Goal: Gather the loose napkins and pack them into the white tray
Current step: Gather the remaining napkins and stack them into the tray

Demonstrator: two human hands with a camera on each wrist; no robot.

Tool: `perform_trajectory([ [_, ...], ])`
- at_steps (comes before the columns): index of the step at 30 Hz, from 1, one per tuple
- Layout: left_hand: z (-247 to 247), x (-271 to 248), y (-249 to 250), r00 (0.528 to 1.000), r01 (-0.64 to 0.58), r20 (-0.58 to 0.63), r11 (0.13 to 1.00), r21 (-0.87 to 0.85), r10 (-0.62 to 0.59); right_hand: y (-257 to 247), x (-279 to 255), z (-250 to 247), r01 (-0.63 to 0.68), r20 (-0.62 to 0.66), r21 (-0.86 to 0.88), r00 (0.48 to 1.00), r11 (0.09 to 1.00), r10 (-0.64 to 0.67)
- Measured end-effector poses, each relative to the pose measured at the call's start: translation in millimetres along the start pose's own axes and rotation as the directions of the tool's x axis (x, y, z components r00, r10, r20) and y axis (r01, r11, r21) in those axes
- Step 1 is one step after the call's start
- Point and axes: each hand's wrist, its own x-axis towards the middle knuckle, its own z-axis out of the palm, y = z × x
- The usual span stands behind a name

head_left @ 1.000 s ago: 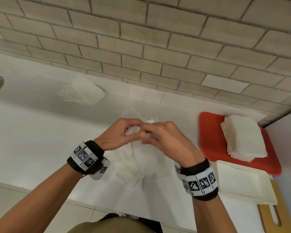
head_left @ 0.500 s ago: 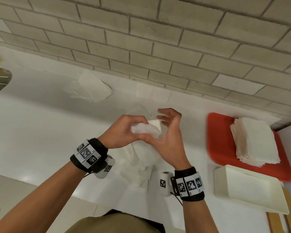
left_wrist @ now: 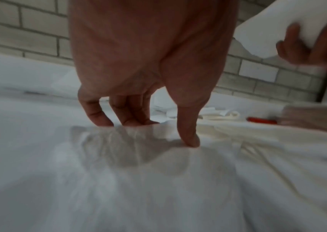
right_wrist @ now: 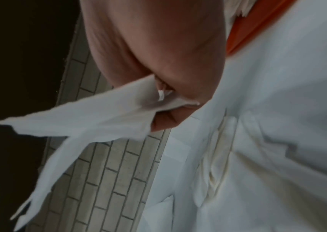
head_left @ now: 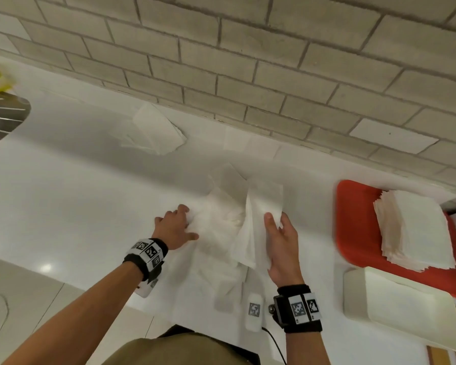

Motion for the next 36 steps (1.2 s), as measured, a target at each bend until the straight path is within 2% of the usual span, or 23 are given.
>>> perform_trajectory([
  [4,-3,-4,6,0.993,-0.079,0.081,0.996,-0.048,0.082,1,-6,19,-0.12,0.046,0.105,0.992,0.987,0.115],
  [7,-5,-17,5,0.994,-0.089,0.043,0.966,-0.244,0.102,3,-8,32,-0.187,0.083,0.187,0.981,0.964,0.174],
  [8,-6,-22,4,0.996,-0.082,0.013,0.927,-0.365,0.093,3,-10,36,-0.204,0.111,0.219,0.977,0.954,0.184],
  [9,-8,-29,2,0.997,-0.069,-0.012,0.852,-0.519,0.074,4,-11,41,-0.209,0.134,0.231,0.974,0.95,0.181],
  [11,-11,-44,0,0.999,-0.049,-0.023,0.634,-0.772,0.049,12,-14,53,-0.187,0.153,0.22,0.976,0.957,0.155],
  [13,-8,-58,0,1.0,-0.002,0.005,0.496,-0.868,0.014,29,-15,68,-0.122,0.156,0.087,0.982,0.989,0.107],
  [15,2,-70,-5,0.997,0.083,0.074,0.385,-0.919,-0.038,53,-16,84,-0.058,0.148,-0.182,0.985,0.982,0.086],
  [17,16,-82,-15,0.988,0.158,0.152,0.264,-0.952,-0.042,80,-19,93,-0.025,0.127,-0.454,0.988,0.891,0.093],
  [18,21,-88,-18,0.984,0.177,0.176,0.219,-0.96,-0.026,91,-22,95,-0.022,0.126,-0.533,0.986,0.846,0.105],
  [19,25,-93,-21,0.981,0.193,0.193,0.175,-0.965,-0.019,100,-24,96,-0.026,0.131,-0.586,0.983,0.81,0.126],
  [21,30,-98,-24,0.967,0.248,0.237,0.121,-0.961,-0.097,112,-29,96,-0.044,0.123,-0.634,0.98,0.772,0.157],
  [22,31,-99,-25,0.952,0.287,0.272,0.098,-0.953,-0.142,116,-31,96,-0.042,0.122,-0.642,0.98,0.766,0.156],
  [24,32,-98,-25,0.926,0.357,0.35,0.024,-0.934,-0.144,120,-35,96,-0.029,0.136,-0.65,0.979,0.759,0.154],
  [25,32,-97,-25,0.923,0.368,0.364,0.012,-0.93,-0.122,118,-36,96,-0.021,0.147,-0.655,0.977,0.756,0.154],
  [26,32,-97,-22,0.931,0.353,0.346,0.051,-0.934,-0.115,118,-36,96,-0.009,0.16,-0.653,0.976,0.757,0.15],
  [29,34,-100,-15,0.97,0.217,0.178,0.265,-0.939,-0.165,115,-40,98,0.052,0.172,-0.7,0.98,0.712,0.098],
  [30,34,-102,-10,0.98,0.16,0.114,0.301,-0.94,-0.164,114,-42,96,0.082,0.152,-0.733,0.987,0.675,0.046],
  [31,34,-104,-6,0.985,0.107,0.06,0.303,-0.947,-0.161,112,-44,92,0.104,0.135,-0.748,0.991,0.656,-0.004],
  [32,33,-108,0,0.991,0.057,0.02,0.285,-0.957,-0.132,108,-46,87,0.112,0.132,-0.73,0.991,0.675,-0.022],
  [34,30,-115,15,0.997,0.015,-0.002,0.229,-0.973,-0.075,92,-51,75,0.044,0.173,-0.575,0.982,0.817,0.069],
  [36,22,-120,35,0.998,-0.03,-0.041,0.184,-0.982,-0.055,77,-54,59,0.006,0.293,-0.455,0.945,0.89,0.143],
])
